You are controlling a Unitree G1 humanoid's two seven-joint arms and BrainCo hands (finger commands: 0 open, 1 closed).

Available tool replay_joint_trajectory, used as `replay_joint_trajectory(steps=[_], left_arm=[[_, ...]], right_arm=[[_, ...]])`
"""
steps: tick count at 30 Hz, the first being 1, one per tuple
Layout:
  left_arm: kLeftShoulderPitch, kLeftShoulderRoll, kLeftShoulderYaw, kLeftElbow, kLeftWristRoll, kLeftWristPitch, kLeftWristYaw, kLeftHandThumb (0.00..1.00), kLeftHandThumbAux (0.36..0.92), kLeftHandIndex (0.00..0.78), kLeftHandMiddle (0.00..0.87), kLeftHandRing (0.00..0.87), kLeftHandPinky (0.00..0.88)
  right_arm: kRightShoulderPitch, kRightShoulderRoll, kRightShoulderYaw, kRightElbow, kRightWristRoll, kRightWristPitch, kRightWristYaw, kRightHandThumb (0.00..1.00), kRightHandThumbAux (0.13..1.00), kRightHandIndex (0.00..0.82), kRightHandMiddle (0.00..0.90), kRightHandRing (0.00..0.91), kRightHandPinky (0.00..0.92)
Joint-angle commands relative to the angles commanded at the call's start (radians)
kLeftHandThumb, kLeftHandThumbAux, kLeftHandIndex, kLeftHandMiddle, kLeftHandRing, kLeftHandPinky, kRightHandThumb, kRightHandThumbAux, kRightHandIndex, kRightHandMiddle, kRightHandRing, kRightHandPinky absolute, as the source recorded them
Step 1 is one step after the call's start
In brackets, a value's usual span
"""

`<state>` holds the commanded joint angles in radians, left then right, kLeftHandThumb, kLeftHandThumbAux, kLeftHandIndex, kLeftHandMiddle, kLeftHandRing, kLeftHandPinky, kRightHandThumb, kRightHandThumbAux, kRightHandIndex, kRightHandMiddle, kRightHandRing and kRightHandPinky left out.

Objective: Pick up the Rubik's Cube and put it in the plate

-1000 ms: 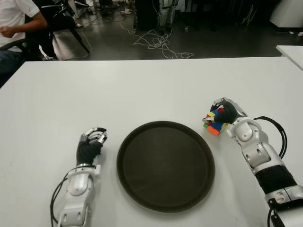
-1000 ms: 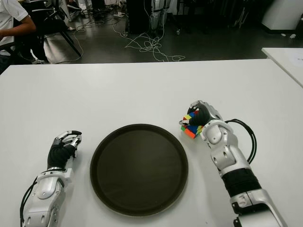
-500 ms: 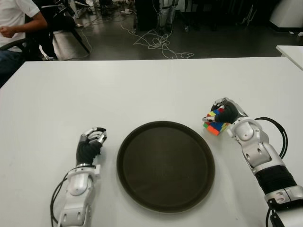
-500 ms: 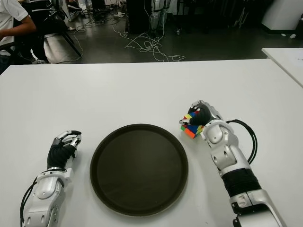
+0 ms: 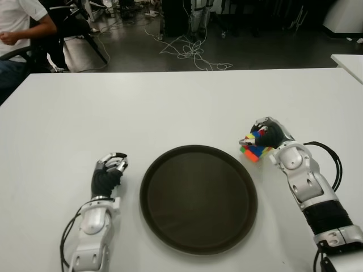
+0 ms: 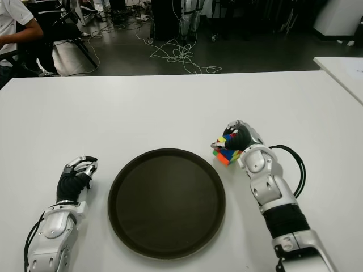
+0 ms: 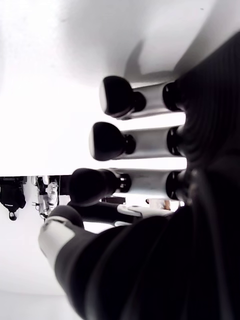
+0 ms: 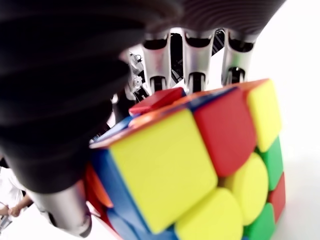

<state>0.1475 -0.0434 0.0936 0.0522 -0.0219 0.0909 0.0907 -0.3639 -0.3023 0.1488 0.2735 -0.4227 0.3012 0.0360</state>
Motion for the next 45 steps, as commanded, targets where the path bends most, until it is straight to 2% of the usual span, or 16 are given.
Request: replay_joint_trajectory(steps=[2,6,11,23,30,37,45], left_arm=[[0.0,-0.001,0.0,-0.002,0.0,0.002,0.002,0.711,0.704,0.444,0.818,0.825,0.819],[0.001,-0.001,-0.003,-0.011,0.002,0.014,0.003,0.71,0.704,0.444,0.819,0.825,0.817],[-0.002,0.001,-0.003,-0.009,0.002,0.018,0.002,0.711,0.704,0.444,0.821,0.828,0.822],[-0.006,0.009,0.0,0.01,-0.006,-0.002,-0.013,0.71,0.704,0.444,0.818,0.826,0.821],[-0.005,0.004,0.002,0.007,-0.01,0.0,-0.01,0.71,0.704,0.444,0.823,0.831,0.827],[-0.008,-0.002,0.005,0.01,-0.008,0.002,0.0,0.711,0.704,0.444,0.819,0.829,0.825],[-0.006,-0.009,0.0,-0.003,0.002,0.012,0.015,0.71,0.704,0.444,0.821,0.83,0.824]], right_arm=[[0.006,0.008,-0.011,-0.006,0.006,-0.022,-0.026,0.087,0.784,0.559,0.799,0.831,0.831],[0.033,0.034,-0.033,-0.111,0.007,-0.057,-0.087,0.095,0.783,0.581,0.811,0.841,0.836],[0.057,0.044,-0.034,-0.167,-0.002,-0.101,-0.124,0.127,0.812,0.619,0.809,0.834,0.823],[0.105,0.121,-0.034,-0.349,0.002,-0.193,-0.202,0.219,0.825,0.647,0.792,0.815,0.801],[0.111,0.17,-0.025,-0.37,0.012,-0.257,-0.225,0.263,0.825,0.658,0.791,0.81,0.799],[0.123,0.211,-0.002,-0.397,0.006,-0.323,-0.234,0.271,0.824,0.733,0.821,0.83,0.811],[0.128,0.235,0.016,-0.381,0.008,-0.371,-0.23,0.242,0.841,0.722,0.815,0.821,0.795]])
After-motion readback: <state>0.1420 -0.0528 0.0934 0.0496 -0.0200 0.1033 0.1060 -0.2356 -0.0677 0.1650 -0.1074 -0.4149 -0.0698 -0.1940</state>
